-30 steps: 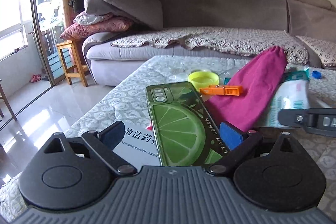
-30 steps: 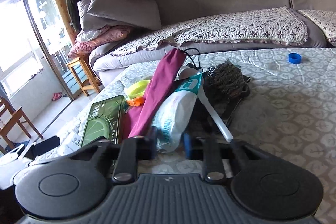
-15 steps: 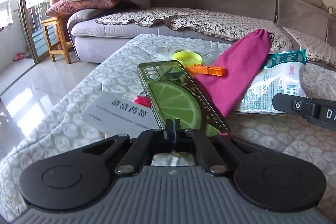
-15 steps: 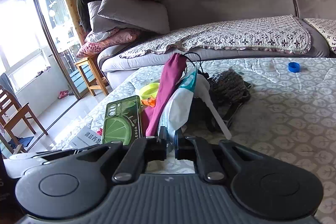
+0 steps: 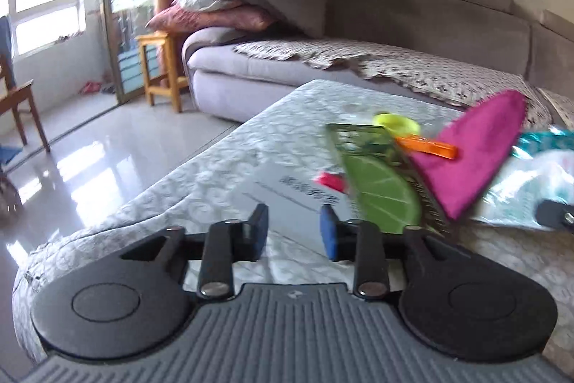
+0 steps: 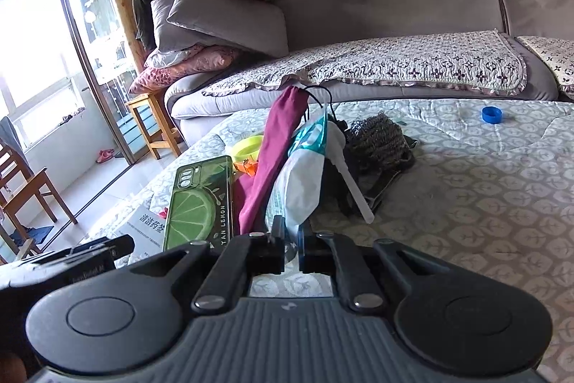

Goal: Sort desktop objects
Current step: 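Grasp the white-teal packet with the right gripper while the left reaches for the white medicine box, then grasp the white medicine box with the left gripper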

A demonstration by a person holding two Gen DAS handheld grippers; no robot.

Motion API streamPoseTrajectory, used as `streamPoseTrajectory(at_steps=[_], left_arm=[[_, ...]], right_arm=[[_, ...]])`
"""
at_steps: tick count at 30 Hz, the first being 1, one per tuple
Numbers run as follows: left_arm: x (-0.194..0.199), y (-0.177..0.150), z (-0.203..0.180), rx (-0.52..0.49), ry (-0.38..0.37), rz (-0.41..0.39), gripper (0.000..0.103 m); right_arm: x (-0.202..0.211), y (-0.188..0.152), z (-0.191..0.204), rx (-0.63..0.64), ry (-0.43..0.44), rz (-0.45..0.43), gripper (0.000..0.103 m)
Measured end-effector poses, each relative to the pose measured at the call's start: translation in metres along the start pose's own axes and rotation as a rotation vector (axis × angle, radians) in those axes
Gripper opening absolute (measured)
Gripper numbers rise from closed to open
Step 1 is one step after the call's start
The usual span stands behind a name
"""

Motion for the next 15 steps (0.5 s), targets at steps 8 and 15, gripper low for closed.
streamPoseTrajectory(at_steps=[8, 15], left_arm=[[-0.033, 0.020, 0.044, 0.038, -0.127, 0.047, 0.103], [-0.067, 0.009, 0.045, 0.042, -0.265, 0.172, 0.099]], right_arm=[[-0.007, -0.002, 0.004, -0.005, 0.004, 0.011, 0.006], [-0.008, -0.003, 0.006, -0.007, 0.009, 0.014, 0.006]])
Point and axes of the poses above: each gripper's, at about its wrist camera, not at the fingertips, and x roughly against the way its jaws point, z to its left, y to its top, the point moved 10 cm from there along -x, roughly the way its jaws point, and after that the axes turned 11 degrees about -y, right-handed, at the moved point
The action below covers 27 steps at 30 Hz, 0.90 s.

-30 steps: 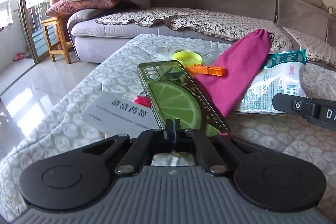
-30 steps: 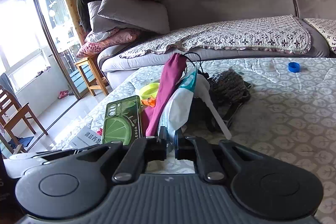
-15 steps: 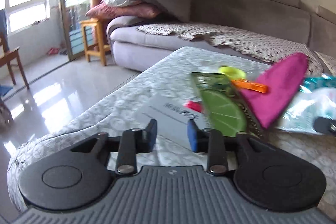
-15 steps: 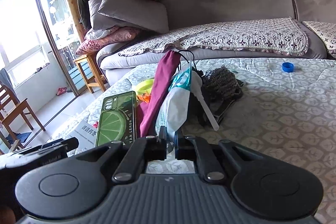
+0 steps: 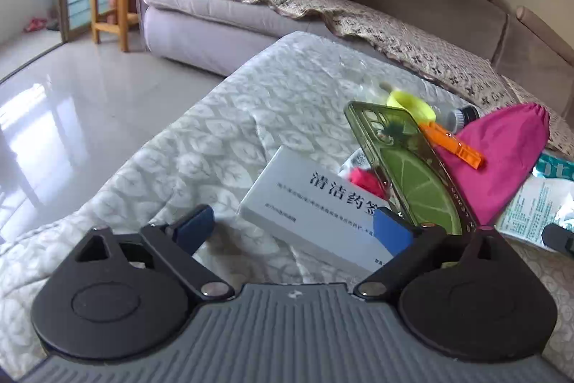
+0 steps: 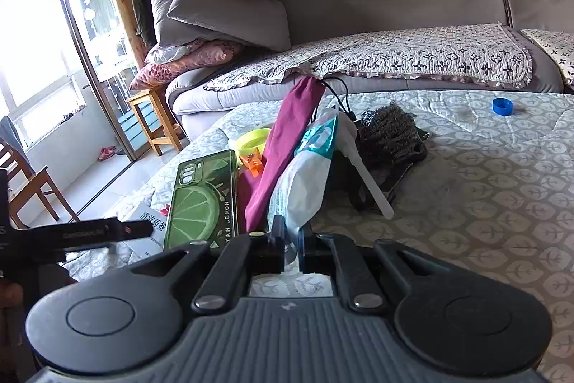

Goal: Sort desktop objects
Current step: 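Grasp the white medicine box with the left gripper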

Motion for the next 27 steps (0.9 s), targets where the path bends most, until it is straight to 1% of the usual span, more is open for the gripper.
streamPoseTrajectory(at_steps=[1, 2, 3, 4, 5, 6, 7, 8, 11, 16, 18, 20, 23, 27], left_arm=[[-0.001, -0.001, -0.004, -0.019, 0.002, -0.001, 0.097], [-0.001, -0.002, -0.008, -0.025, -0.009, -0.006, 0.083], [0.002, -0.001, -0.012, -0.024, -0.022, -0.013, 0.075], [0.005, 0.001, -0.014, -0.013, -0.029, -0.022, 0.057], [0.006, 0.003, -0.015, 0.010, -0.047, -0.025, 0.044], [0.009, 0.005, -0.013, 0.034, -0.064, -0.027, 0.040], [0.013, 0.007, -0.013, 0.049, -0.067, -0.041, 0.033], [0.019, 0.010, -0.015, 0.053, -0.069, -0.057, 0.029], [0.032, 0.016, -0.028, 0.037, -0.109, -0.086, 0.022], [0.043, 0.009, -0.057, 0.016, -0.200, -0.070, 0.018], [0.047, 0.007, -0.070, -0.023, -0.204, -0.079, 0.018], [0.054, 0.005, -0.082, -0.037, -0.231, -0.078, 0.017], [0.067, 0.004, -0.101, -0.125, -0.209, -0.099, 0.016], [0.076, 0.001, -0.120, -0.267, -0.126, -0.118, 0.016]], right_arm=[[0.001, 0.000, 0.000, -0.003, 0.002, 0.001, 0.006], [0.001, 0.000, -0.001, -0.005, 0.003, 0.002, 0.006], [0.002, 0.000, -0.001, -0.006, 0.005, 0.002, 0.006], [0.003, 0.000, -0.001, -0.005, 0.006, 0.001, 0.006], [0.004, 0.000, -0.001, -0.003, 0.006, 0.000, 0.006], [0.005, 0.000, -0.001, -0.002, 0.005, 0.000, 0.006], [0.006, -0.001, -0.002, -0.003, 0.003, -0.001, 0.006], [0.007, 0.000, -0.003, -0.004, 0.003, -0.002, 0.006], [0.011, 0.002, -0.005, -0.007, -0.001, -0.009, 0.006], [0.019, 0.002, -0.007, -0.010, -0.005, -0.022, 0.006], [0.022, 0.003, -0.009, -0.012, -0.009, -0.026, 0.006], [0.025, 0.003, -0.013, -0.019, -0.015, -0.030, 0.006], [0.029, 0.004, -0.018, -0.024, -0.020, -0.037, 0.006], [0.042, 0.007, -0.021, -0.030, -0.022, -0.056, 0.006]])
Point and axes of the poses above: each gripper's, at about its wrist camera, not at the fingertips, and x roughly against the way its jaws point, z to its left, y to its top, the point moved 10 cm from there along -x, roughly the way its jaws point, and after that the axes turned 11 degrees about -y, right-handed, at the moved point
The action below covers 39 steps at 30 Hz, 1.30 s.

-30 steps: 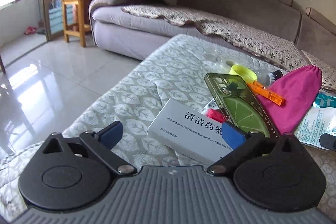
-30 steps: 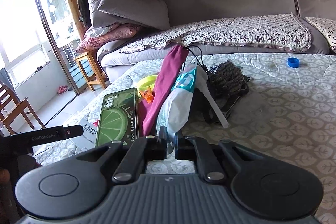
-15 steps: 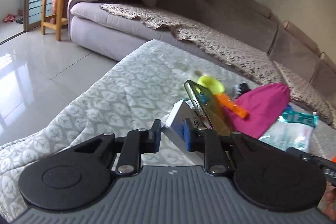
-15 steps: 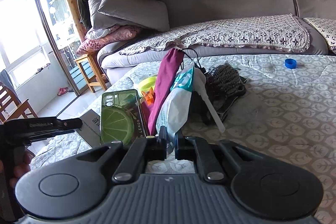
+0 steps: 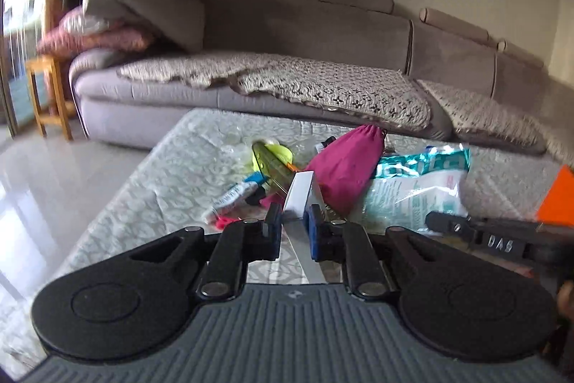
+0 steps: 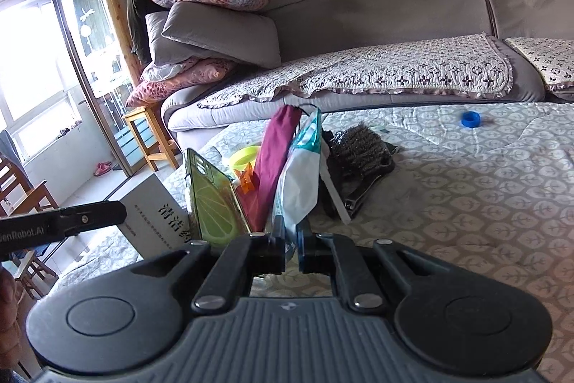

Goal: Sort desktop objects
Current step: 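Grasp the white medicine box with the left gripper, then carry the packet and medicine box to the orange box and open both grippers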

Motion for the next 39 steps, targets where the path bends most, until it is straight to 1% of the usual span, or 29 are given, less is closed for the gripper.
streamPoseTrajectory(at_steps=[5, 8, 11, 14, 17, 22, 28, 34, 39], left_arm=[[-0.004, -0.011, -0.001, -0.025, 0.040, 0.053, 0.016], [0.007, -0.013, -0.003, -0.039, 0.053, 0.061, 0.016], [0.020, -0.008, -0.011, -0.070, 0.065, 0.048, 0.016], [0.026, 0.000, -0.018, -0.086, 0.047, 0.027, 0.016], [0.029, 0.007, -0.036, -0.116, 0.019, 0.006, 0.016], [0.031, 0.023, -0.086, -0.181, -0.068, -0.042, 0.016], [0.026, 0.039, -0.163, -0.267, -0.209, -0.088, 0.016], [0.003, 0.046, -0.234, -0.315, -0.339, -0.102, 0.016], [-0.021, 0.050, -0.276, -0.325, -0.421, -0.122, 0.016]], right_arm=[[0.022, 0.005, -0.003, -0.022, -0.006, 0.001, 0.006], [0.040, 0.007, -0.008, -0.025, -0.016, 0.002, 0.006], [0.060, 0.008, -0.015, -0.016, -0.024, -0.006, 0.006], [0.079, 0.014, -0.023, -0.004, -0.044, -0.033, 0.006], [0.100, 0.025, -0.035, 0.004, -0.072, -0.074, 0.006], [0.141, 0.038, -0.068, 0.002, -0.141, -0.150, 0.006], [0.184, 0.037, -0.131, -0.037, -0.260, -0.208, 0.006], [0.225, 0.032, -0.203, -0.098, -0.400, -0.260, 0.006], [0.250, 0.027, -0.261, -0.138, -0.523, -0.294, 0.006]])
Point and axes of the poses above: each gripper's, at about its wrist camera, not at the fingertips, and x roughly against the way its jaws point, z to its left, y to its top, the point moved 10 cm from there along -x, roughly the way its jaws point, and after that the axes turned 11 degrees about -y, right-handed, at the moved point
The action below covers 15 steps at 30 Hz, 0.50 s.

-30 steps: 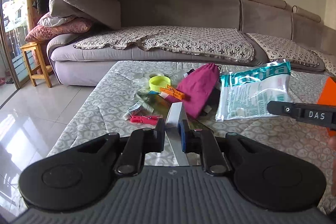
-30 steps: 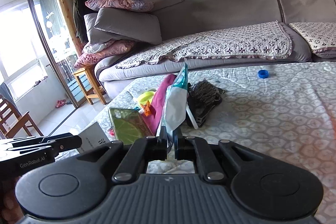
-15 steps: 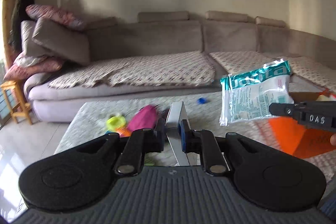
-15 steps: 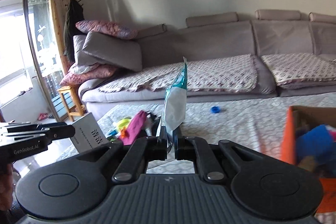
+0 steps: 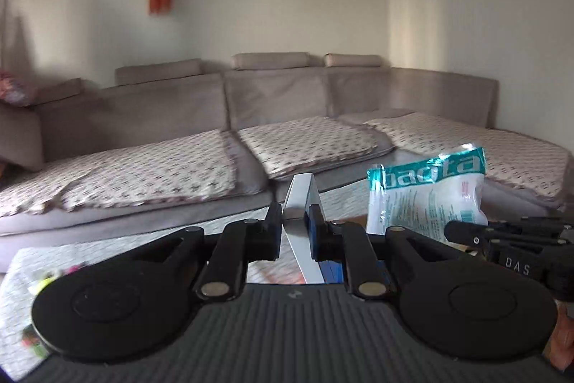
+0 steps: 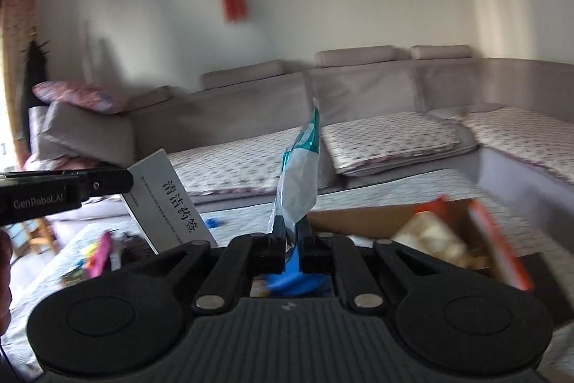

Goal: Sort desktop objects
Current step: 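Carry the packet and medicine box to the orange box and open both grippers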

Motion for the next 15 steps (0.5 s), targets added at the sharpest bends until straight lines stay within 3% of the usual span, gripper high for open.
streamPoseTrajectory(at_steps=[5, 15], left_arm=[[-0.046, 0.005, -0.014, 0.009, -0.043, 0.007, 0.016], [-0.089, -0.015, -0.039, -0.015, -0.113, 0.089, 0.017]], right_arm=[[-0.020, -0.004, -0.042, -0.034, -0.095, -0.012, 0.006], [-0.047, -0.030, -0.072, -0.049, -0.175, 0.024, 0.006]])
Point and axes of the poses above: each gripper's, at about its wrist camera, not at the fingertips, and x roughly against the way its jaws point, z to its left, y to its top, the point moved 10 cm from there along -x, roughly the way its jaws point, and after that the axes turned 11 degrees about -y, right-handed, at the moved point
